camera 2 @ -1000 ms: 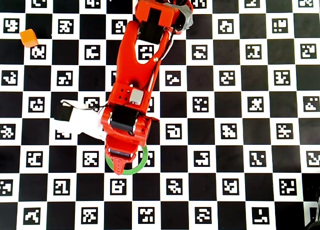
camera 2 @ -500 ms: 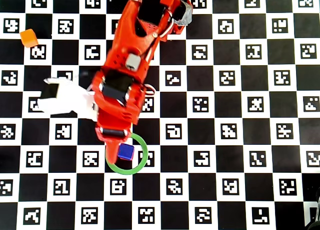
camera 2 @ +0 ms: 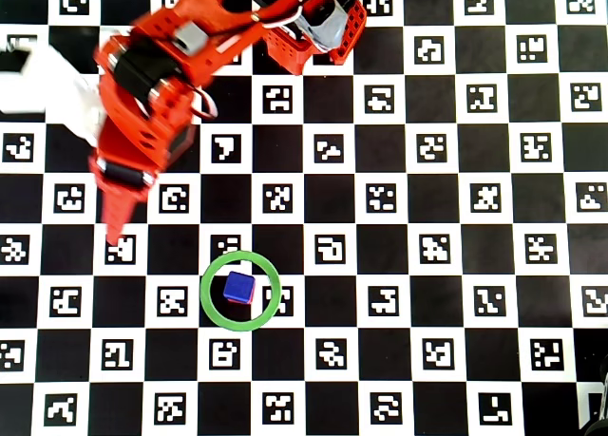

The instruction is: Grab the red cube then put it in the green circle then put the blue cube on top and finally the orange cube on top

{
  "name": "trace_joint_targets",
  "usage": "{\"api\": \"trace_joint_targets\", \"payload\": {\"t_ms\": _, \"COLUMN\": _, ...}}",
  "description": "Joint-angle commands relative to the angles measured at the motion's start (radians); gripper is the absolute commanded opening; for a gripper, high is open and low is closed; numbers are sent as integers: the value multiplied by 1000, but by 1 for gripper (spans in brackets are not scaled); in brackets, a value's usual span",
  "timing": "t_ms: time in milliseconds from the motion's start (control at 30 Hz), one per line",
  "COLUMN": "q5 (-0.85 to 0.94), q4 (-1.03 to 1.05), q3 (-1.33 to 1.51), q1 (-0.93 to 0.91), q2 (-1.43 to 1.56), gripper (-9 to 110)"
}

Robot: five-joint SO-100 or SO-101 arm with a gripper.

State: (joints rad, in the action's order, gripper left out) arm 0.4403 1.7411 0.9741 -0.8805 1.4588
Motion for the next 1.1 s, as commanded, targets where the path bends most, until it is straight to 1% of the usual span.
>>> {"api": "trace_joint_targets", "payload": {"t_ms": 0, "q5": -21, "q4": 66, "q3": 0, "q1": -114, "q2": 117, "gripper": 43}}
{"api": "trace_joint_targets", "payload": {"t_ms": 167, "q5": -52, "q4": 54, "q3": 38, "q1": -221, "q2": 137, "gripper": 43}}
{"api": "trace_joint_targets", "payload": {"t_ms": 367, "q5": -94, "q4": -29, "q3": 198, "q1": -311, "q2": 206, "gripper": 43}}
{"api": "trace_joint_targets", "payload": {"t_ms": 667, "q5": -155, "q4": -107, "q3": 330, "q1": -382, "q2": 207, "gripper": 43}}
{"api": "trace_joint_targets", "payload": {"t_ms": 833, "q5": -158, "q4": -123, "q3": 350, "q1": -423, "q2": 201, "gripper": 43}}
{"api": "trace_joint_targets", "payload": {"t_ms": 1067, "q5": -161, "q4": -209, "q3": 419, "q1": -528, "q2": 207, "gripper": 43}}
